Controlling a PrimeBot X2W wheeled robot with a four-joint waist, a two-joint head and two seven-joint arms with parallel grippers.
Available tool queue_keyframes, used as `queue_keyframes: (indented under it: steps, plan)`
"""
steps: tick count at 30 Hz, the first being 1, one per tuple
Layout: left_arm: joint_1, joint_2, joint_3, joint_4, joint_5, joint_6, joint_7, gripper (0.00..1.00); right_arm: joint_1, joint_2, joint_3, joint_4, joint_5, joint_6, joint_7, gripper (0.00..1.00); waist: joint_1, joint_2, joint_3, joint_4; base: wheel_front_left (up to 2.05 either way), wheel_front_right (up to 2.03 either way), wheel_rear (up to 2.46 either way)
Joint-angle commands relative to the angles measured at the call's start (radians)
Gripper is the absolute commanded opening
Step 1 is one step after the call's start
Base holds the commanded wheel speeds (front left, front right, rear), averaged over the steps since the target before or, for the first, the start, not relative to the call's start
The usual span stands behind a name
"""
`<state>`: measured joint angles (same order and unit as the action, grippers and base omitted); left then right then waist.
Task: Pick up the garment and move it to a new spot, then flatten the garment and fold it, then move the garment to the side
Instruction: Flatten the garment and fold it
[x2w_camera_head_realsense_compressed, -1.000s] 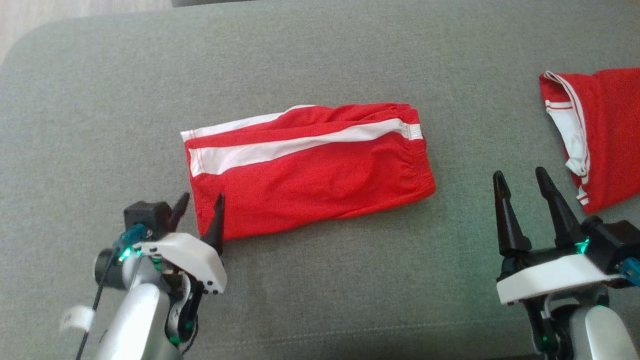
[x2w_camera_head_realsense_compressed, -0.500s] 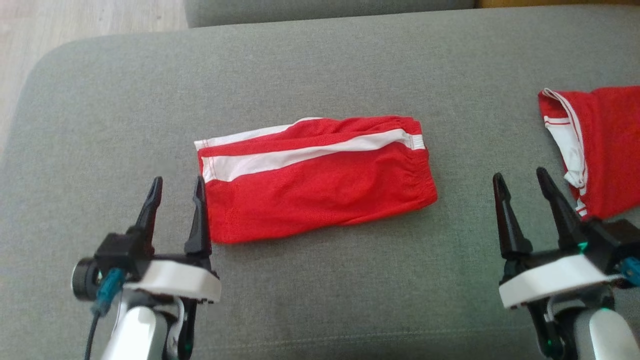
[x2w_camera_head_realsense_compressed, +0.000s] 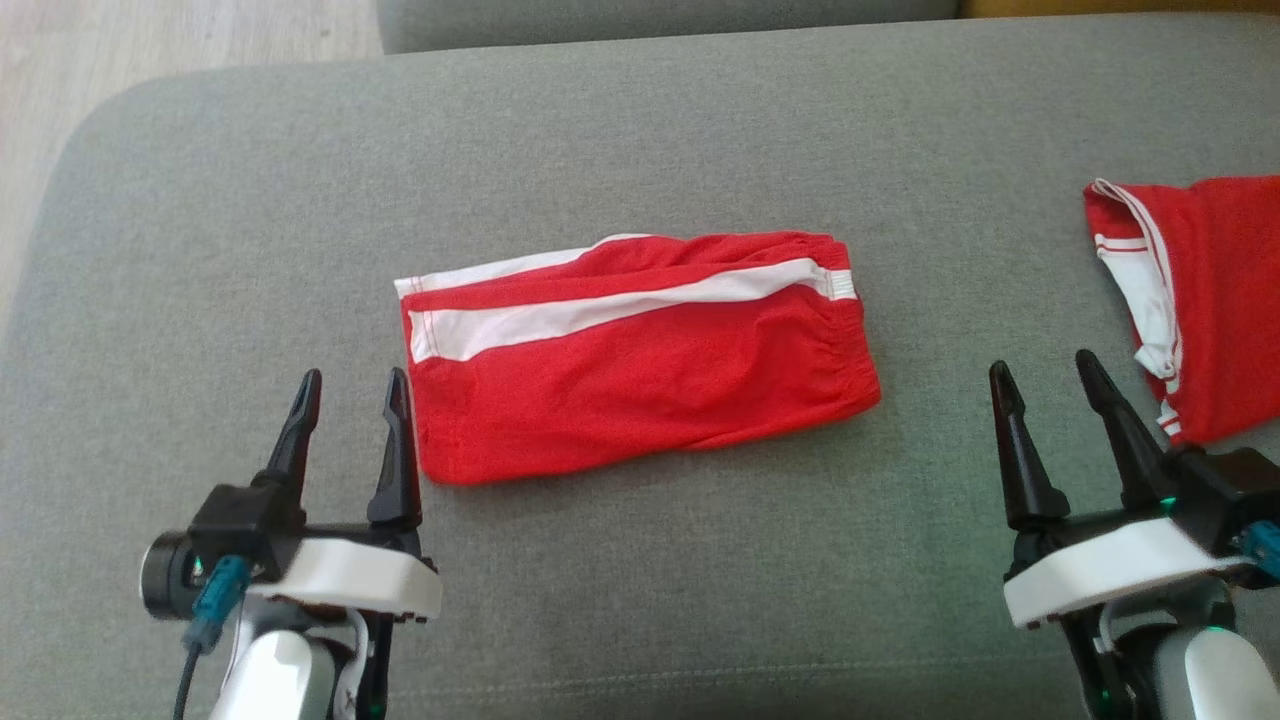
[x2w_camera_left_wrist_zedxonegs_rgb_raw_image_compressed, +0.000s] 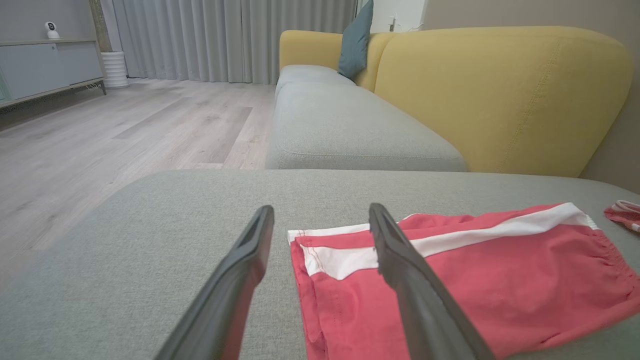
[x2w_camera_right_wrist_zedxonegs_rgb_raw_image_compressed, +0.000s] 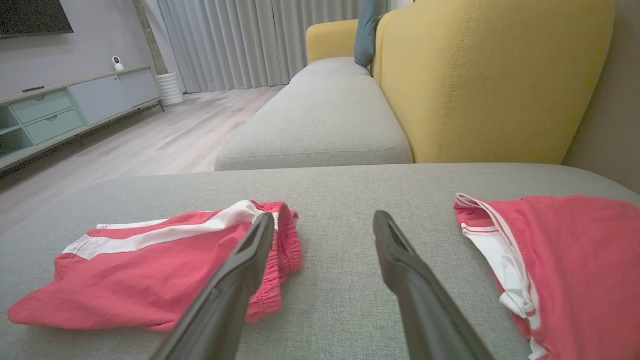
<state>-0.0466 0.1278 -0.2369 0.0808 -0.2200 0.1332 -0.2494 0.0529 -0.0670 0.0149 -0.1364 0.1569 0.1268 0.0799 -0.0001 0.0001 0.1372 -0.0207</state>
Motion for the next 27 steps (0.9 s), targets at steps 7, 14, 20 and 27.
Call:
queue_keyframes:
  steps: [7,14,20,27]
  plan:
    - [-0.052,0.014,0.031,-0.04,0.017,-0.001,-0.012,1.0,-0.052,-0.031,0.02,-0.008,0.012,0.004,0.013,1.0,0.0001,-0.0001,0.023,0.021,0.0,0.0,0.0]
    - [-0.11,0.004,0.01,-0.055,0.033,-0.019,-0.012,1.0,-0.173,-0.076,0.088,0.127,0.045,0.004,0.043,1.0,0.0001,-0.0001,0.094,0.076,0.0,0.0,0.0]
    - [-0.158,-0.016,-0.013,-0.049,0.044,-0.04,-0.012,1.0,-0.316,-0.102,0.147,0.322,0.07,0.004,0.06,1.0,0.0001,-0.0001,0.152,0.131,0.0,0.0,0.0]
    - [-0.183,-0.035,-0.03,-0.032,0.055,-0.058,-0.012,1.0,-0.425,-0.115,0.117,0.5,0.094,0.004,0.079,1.0,0.0001,-0.0001,0.182,0.164,0.0,0.0,0.0]
